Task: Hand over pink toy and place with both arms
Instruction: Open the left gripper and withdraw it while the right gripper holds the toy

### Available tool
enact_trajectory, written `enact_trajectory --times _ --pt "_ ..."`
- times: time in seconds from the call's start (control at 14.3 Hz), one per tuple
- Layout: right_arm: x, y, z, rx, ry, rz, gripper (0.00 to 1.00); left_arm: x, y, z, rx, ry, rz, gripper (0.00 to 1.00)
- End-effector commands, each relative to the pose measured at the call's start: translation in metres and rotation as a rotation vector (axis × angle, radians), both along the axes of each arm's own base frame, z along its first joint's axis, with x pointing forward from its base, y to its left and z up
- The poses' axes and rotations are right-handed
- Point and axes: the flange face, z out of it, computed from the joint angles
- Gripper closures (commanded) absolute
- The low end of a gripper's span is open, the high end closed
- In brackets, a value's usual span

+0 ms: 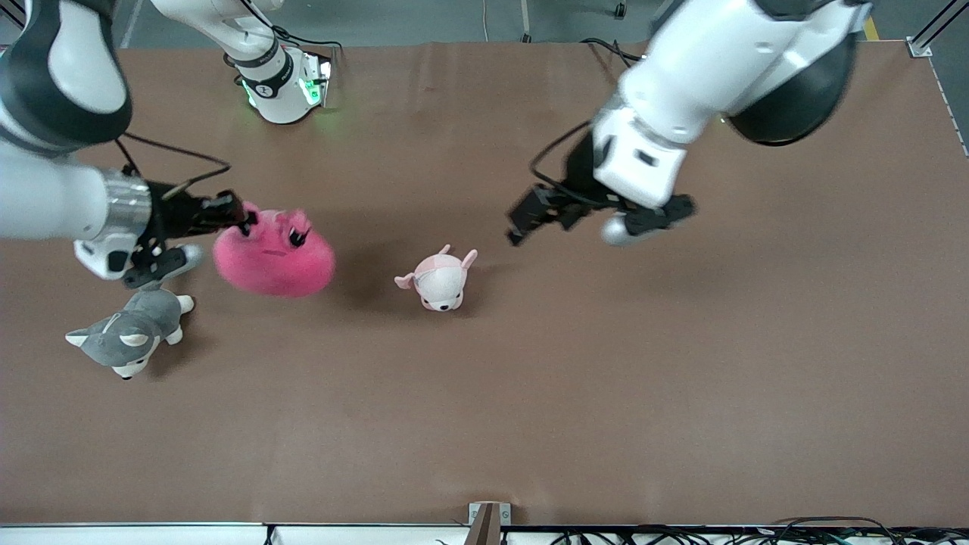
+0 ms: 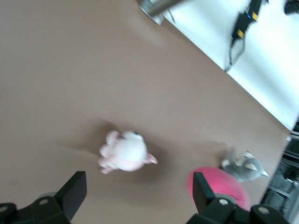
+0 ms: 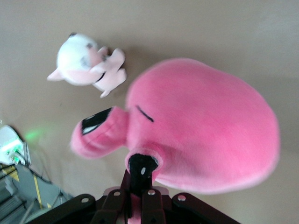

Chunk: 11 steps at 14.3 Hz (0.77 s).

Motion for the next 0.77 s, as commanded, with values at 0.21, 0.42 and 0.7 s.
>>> enact_trajectory --times 0.21,0.42,0.7 --pt "0.051 -0.027 -0.070 -0.008 -0.010 -0.059 1.00 0.031 0.185 -0.002 0.209 0.047 -0.210 0.00" --pt "0.061 -0.052 -0.097 0.024 -0.045 -0.028 1.00 0.024 0.272 -0.023 0.282 0.058 -0.333 0.00" --pt "0.062 -0.059 -0.116 0.077 -0.007 -0.071 1.00 -0.008 0.341 -0.034 0.360 0.050 -0.434 0.00"
